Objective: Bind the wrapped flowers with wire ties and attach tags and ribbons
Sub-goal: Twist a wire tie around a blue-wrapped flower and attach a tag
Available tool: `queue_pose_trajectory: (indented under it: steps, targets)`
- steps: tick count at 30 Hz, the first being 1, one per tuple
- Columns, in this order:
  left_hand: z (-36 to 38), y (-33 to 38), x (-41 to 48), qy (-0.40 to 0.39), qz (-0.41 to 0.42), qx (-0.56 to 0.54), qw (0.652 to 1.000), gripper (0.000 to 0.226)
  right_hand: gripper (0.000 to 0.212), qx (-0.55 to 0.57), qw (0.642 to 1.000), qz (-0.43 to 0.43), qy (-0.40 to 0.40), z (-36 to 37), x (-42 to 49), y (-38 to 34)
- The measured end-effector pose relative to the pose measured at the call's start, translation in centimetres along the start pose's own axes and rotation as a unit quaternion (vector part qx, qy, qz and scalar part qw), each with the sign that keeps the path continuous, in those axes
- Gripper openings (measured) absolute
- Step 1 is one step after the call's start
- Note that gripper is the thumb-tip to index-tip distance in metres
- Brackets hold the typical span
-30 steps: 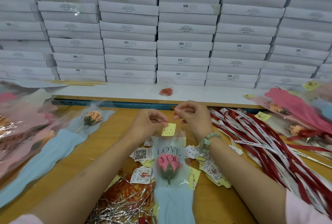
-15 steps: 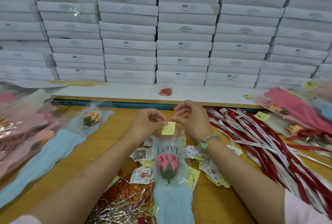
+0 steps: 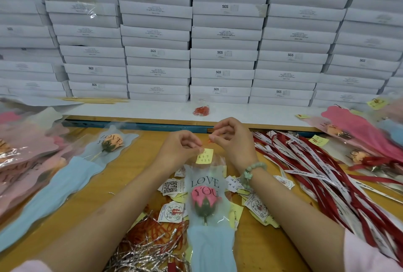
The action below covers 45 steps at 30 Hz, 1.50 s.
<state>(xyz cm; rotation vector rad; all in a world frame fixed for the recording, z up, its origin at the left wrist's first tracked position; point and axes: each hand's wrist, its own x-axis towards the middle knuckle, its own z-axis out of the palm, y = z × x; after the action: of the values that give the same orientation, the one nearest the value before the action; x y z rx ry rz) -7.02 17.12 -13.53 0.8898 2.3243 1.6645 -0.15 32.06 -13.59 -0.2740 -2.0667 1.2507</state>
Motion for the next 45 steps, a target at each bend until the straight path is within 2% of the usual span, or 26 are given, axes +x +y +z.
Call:
queue_pose_trajectory:
  steps: [4,8,13,22,27,36,45]
  targets:
    - [0.02,0.13,-0.10,-0.009,0.001,-0.005,1.000,0.009,0.021,-0.043,0.999,-0.008,-0.003,0.03,-0.10,0.24]
    - [0.05,0.16,-0.11,-0.008,0.005,-0.003,1.000,0.008,0.019,0.005,0.999,0.013,-0.029,0.24,-0.29,0.28]
    - [0.04,0.07,0.00,-0.008,0.008,-0.001,1.000,0.011,0.019,0.050,0.998,0.046,-0.013,0.23,-0.26,0.24]
    - [0.11,0.23,-0.10,-0.002,0.020,0.004,1.000,0.011,0.011,0.052,0.995,0.072,-0.043,0.47,-0.24,0.37]
    - [0.04,0.33,-0.16,-0.002,0.020,-0.005,1.000,0.011,0.012,0.044,0.996,0.068,-0.043,0.49,-0.20,0.40]
    - [-0.02,0.22,-0.38,0.000,-0.005,-0.047,0.999,0.011,0.014,0.034,0.992,0.072,-0.098,0.28,-0.11,0.38]
    - [-0.22,0.07,-0.14,0.029,-0.025,-0.063,0.997,0.014,0.003,-0.035,0.991,-0.025,-0.126,0.00,-0.35,0.04]
